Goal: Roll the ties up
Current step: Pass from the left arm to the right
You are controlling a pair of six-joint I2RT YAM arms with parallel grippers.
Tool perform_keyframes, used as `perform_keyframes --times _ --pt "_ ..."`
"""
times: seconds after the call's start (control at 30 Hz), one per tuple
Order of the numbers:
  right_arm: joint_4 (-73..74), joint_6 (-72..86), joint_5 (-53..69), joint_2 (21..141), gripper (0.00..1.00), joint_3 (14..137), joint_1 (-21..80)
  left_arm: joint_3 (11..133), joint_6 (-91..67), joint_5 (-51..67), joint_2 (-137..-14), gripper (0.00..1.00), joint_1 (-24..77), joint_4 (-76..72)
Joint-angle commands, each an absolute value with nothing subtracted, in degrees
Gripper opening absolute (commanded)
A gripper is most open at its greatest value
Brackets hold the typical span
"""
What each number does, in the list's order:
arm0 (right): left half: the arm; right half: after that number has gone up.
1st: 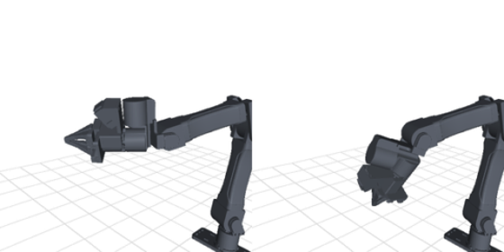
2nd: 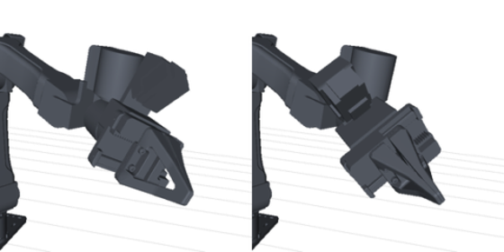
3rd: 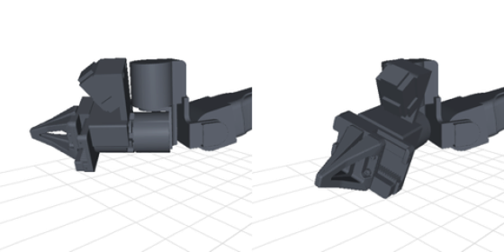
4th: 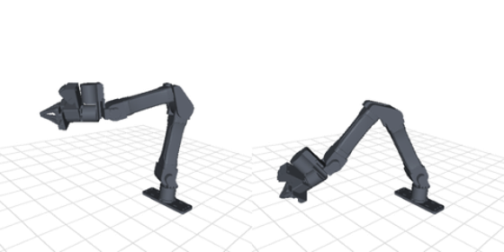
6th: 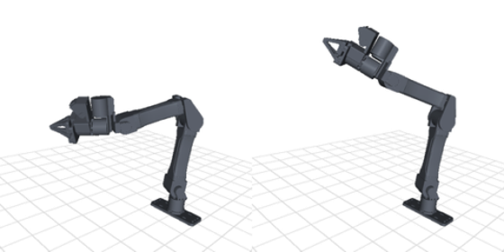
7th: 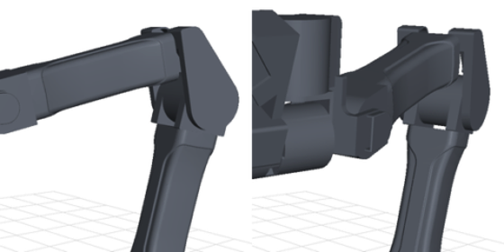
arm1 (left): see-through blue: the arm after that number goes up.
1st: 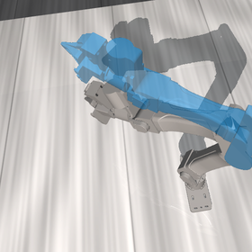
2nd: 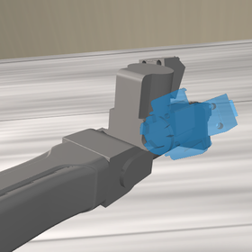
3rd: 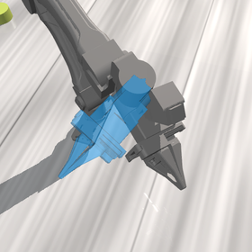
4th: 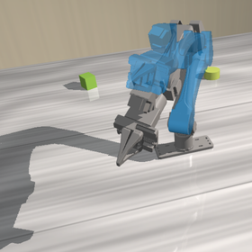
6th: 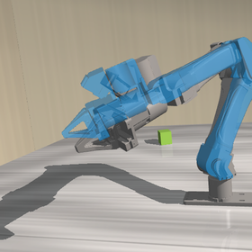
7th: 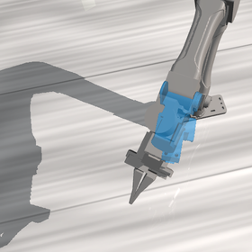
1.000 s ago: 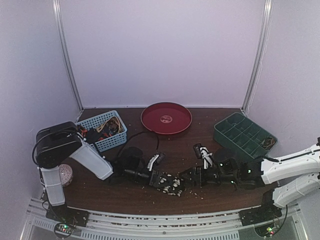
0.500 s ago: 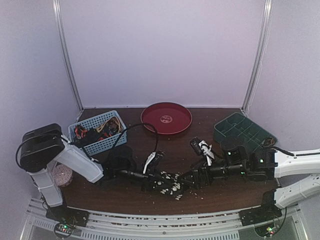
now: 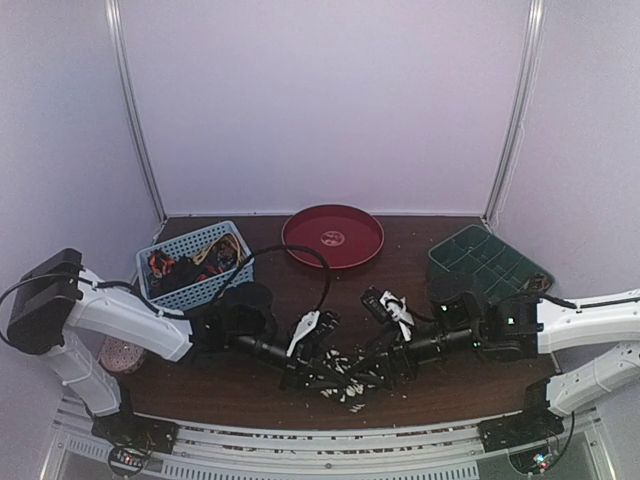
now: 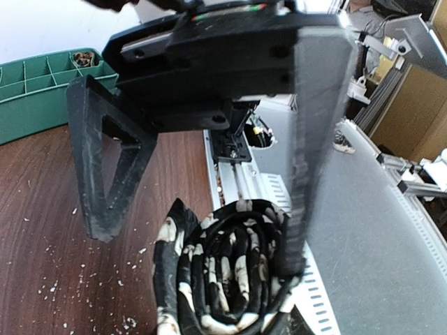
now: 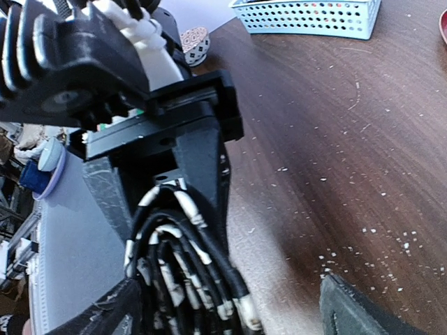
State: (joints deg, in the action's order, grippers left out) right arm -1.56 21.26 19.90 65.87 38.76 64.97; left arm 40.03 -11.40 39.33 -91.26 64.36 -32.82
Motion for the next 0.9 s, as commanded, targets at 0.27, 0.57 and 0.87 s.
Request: perform_keyframes --times 0.27,0.57,0.87 --pt "-0.3 19.0 23.8 63.2 1.00 39.0 66.4 42.8 -6.6 39.2 -88.9 0.12 64.3 -29.3" --pt "0.4 16.3 19.0 67.4 1.00 41.6 67.1 44.4 -6.6 42.1 -88.7 0.12 64.3 -28.6" --pt "-1.8 16.4 22.6 69.3 0.61 40.5 67.1 45.7 -5.1 42.5 -87.8 0.10 64.3 -26.0"
